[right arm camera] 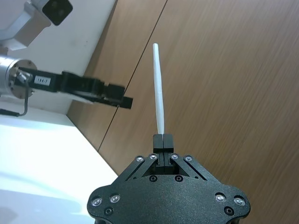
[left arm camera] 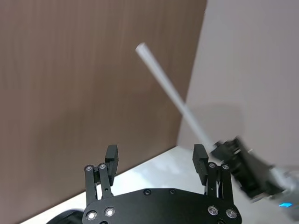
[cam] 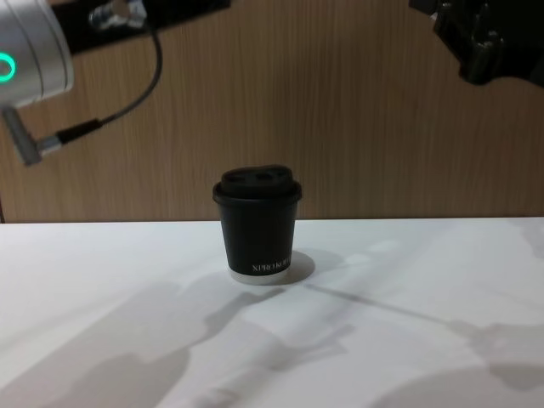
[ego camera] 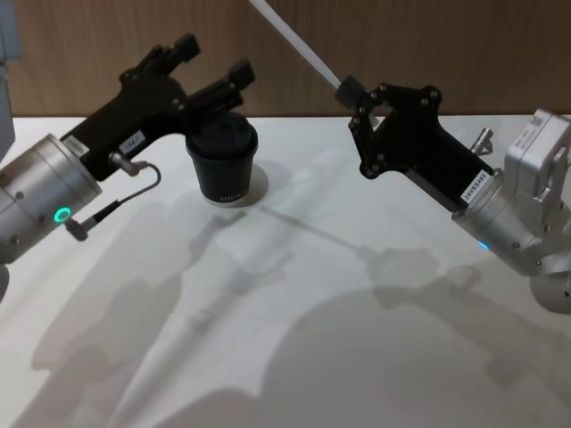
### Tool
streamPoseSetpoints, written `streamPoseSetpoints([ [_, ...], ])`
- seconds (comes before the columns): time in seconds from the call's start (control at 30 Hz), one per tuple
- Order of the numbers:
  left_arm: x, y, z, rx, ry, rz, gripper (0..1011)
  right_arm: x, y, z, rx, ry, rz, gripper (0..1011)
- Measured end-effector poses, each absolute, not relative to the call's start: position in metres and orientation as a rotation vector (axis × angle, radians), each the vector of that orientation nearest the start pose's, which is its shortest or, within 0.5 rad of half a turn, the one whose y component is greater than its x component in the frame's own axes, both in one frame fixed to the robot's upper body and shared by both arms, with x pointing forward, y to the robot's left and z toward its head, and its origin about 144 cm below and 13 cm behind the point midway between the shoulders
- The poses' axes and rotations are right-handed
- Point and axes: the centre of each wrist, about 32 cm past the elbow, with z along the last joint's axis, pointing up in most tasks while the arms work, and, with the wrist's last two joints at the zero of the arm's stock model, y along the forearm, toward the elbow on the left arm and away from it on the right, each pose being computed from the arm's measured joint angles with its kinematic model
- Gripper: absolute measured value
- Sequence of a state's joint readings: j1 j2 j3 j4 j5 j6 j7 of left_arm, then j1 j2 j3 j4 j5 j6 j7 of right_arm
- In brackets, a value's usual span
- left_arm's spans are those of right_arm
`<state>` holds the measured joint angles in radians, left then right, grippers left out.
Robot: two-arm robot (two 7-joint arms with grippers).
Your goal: Pick up the straw with one hand, pass it to the other hand, and insert it into the cup.
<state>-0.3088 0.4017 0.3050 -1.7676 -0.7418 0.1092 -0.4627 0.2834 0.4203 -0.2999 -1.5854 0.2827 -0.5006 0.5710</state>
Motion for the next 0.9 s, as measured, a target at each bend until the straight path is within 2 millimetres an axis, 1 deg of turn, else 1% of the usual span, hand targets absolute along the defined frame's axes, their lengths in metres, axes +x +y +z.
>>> streamPoseSetpoints([
  [0.2, 0.511, 0.222, 1.297, -0.412, 0.04, 0.581, 1003, 0.517, -0.258, 1.237, 0.242, -0.663, -0.653, 3],
  [0.37, 0.518, 0.214, 1.299, -0.454, 0.087, 0.526, 1003, 0.517, -0.258, 1.237, 0.242, -0.663, -0.653, 2],
  [0.9, 0.535, 0.198, 1.295, -0.521, 0.187, 0.475, 1003, 0.517, -0.258, 1.237, 0.242, -0.663, -0.653, 2],
])
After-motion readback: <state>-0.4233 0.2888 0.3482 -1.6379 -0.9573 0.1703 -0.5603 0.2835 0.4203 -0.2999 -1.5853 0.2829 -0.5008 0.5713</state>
